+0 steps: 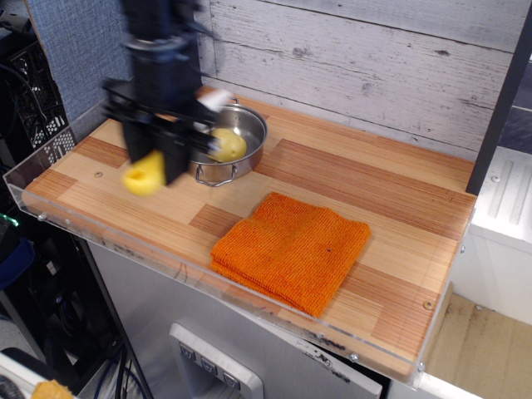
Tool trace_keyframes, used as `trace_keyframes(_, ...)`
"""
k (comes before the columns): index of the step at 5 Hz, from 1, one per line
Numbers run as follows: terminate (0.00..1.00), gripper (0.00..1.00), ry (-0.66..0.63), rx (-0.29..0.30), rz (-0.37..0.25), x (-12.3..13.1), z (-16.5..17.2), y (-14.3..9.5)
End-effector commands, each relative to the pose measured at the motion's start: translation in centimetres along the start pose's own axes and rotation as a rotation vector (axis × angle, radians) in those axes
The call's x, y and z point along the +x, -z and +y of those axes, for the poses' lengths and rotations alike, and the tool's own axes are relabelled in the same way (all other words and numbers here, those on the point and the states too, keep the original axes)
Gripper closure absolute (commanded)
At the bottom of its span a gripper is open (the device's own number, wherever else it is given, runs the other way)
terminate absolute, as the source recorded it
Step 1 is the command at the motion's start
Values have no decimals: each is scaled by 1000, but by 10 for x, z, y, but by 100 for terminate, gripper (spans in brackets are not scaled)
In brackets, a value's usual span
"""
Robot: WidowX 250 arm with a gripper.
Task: Move knife to left of pot, left edge of table.
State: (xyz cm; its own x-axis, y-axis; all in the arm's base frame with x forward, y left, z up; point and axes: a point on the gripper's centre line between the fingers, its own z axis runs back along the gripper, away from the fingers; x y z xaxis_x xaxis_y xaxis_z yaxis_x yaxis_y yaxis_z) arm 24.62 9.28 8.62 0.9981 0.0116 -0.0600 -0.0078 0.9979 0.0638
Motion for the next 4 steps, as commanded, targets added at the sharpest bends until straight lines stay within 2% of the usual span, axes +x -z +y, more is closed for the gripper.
trace_keyframes(1,0,100,14,135,64,8,94,40)
trace_keyframes(2,0,100,5,134,90,17,120,53)
trace_keyframes(3,0,100,-14,121,92,26,128,58)
trace_keyframes(4,0,100,-9,89,71,34,120,56)
